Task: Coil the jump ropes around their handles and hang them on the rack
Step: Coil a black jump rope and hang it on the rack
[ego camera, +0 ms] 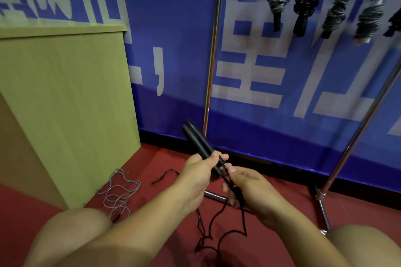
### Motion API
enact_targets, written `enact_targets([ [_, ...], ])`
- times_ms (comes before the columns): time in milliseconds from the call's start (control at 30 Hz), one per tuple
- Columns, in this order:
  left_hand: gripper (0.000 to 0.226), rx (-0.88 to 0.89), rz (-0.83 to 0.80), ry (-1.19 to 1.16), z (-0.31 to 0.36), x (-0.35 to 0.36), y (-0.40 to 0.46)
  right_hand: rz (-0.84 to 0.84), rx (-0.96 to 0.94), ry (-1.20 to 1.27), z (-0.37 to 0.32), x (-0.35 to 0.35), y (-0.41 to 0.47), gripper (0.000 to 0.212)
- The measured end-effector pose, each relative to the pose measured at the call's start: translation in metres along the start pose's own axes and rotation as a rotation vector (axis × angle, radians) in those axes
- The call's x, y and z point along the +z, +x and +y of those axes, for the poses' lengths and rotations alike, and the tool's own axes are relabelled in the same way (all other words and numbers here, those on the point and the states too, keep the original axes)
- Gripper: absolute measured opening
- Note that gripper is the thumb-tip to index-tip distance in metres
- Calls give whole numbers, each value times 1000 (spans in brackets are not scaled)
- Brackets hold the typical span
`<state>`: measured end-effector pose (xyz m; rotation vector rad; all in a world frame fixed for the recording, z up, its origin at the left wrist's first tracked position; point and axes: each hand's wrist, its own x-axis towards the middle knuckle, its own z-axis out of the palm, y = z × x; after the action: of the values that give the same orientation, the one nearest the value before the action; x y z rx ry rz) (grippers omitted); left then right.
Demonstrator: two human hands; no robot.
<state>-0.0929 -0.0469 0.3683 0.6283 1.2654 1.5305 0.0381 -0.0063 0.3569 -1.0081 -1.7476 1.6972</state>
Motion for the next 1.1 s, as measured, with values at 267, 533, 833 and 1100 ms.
enact_targets([
  [267,9,33,113,-143,19,-22,13,-3,32,-311,13,-7,-1,40],
  [533,14,66,121,-183,20,-37,8,-44,-19,-302,13,-5,-6,29],
  [833,9,97,241,63,15,-57,16,-167,-74,-485,11,-13,1,16],
  [1100,11,97,429,124,24,-86,31,-34,-85,-837,12,-27,3,15],
])
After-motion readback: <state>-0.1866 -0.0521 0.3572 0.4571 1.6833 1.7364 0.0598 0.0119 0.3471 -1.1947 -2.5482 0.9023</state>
